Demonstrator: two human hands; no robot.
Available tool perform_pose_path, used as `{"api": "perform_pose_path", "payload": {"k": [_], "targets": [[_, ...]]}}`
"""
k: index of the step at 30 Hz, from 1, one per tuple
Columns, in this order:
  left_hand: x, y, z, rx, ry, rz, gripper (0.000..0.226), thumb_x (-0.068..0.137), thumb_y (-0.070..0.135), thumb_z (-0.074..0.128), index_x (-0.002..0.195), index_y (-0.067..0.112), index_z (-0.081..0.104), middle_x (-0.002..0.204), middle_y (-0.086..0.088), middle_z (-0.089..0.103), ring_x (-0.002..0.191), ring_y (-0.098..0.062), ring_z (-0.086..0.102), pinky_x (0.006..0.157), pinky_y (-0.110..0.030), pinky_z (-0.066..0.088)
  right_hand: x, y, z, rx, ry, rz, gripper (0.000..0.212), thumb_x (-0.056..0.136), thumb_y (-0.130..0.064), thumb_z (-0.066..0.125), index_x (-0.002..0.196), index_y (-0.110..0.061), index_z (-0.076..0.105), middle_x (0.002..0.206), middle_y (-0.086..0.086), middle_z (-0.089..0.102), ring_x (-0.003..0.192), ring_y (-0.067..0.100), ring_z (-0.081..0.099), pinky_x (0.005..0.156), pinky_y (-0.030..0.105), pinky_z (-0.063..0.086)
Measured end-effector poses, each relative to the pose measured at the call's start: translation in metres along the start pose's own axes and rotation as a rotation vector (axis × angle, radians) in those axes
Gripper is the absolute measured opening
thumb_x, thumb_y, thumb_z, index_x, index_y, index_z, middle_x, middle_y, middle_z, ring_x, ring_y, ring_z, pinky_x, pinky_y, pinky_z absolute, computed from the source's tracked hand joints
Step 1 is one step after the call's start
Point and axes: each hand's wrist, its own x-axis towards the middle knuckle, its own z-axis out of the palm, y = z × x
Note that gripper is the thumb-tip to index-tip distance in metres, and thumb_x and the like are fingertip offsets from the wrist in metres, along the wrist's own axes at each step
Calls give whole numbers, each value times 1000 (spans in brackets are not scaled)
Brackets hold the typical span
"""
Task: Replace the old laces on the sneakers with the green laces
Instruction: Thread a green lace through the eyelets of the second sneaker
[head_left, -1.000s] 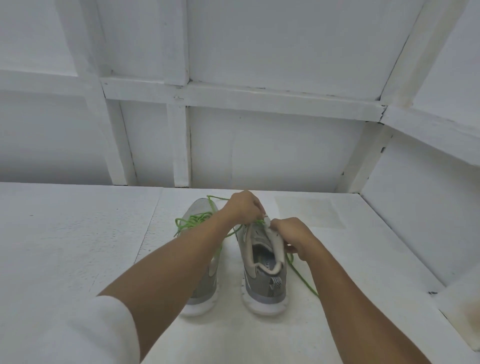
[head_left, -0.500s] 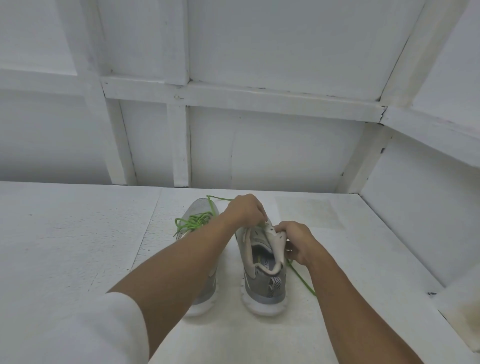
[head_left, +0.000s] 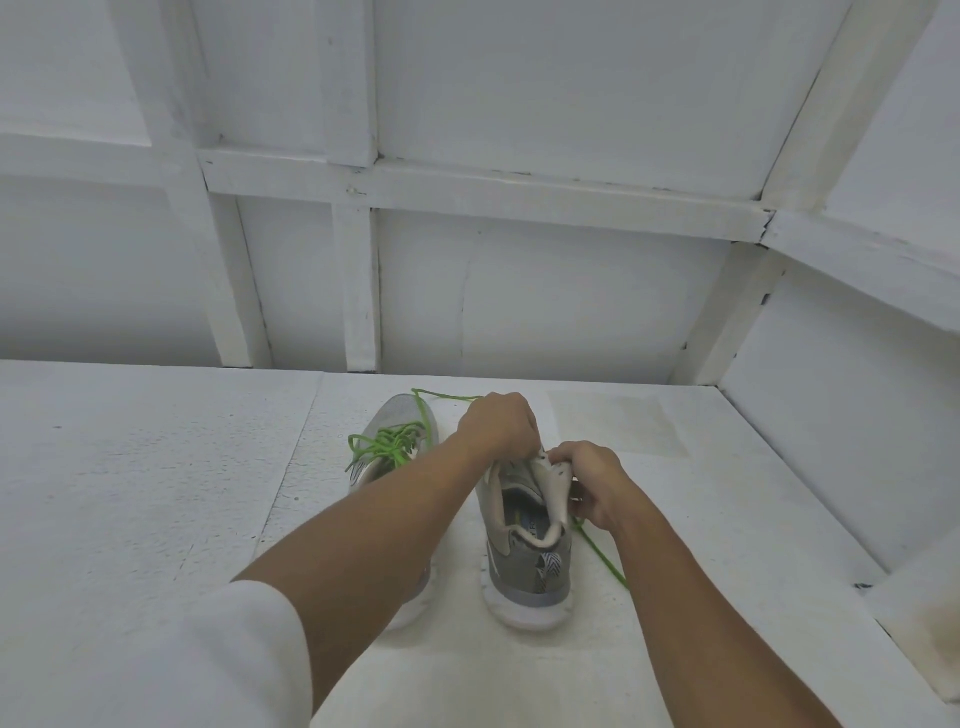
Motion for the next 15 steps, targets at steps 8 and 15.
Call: {"api": "perform_pose_path", "payload": {"k": [8, 15], "targets": [[-1, 3, 2, 18, -6, -5, 19, 75, 23, 66, 92, 25, 75, 95, 0, 71, 91, -23, 64, 78, -32, 56, 2, 0, 0, -11, -1, 4, 10, 84, -6, 55, 89, -4, 62, 78, 13, 56, 70, 27, 49, 62, 33, 42], [0, 7, 5, 77, 15, 10, 28, 81, 19, 65, 108, 13, 63, 107, -6, 64, 98, -26, 61, 81, -34, 54, -4, -6, -1, -85, -36, 4, 12, 88, -9, 51, 91, -4, 62, 80, 13, 59, 71, 26, 53, 62, 32, 46]]}}
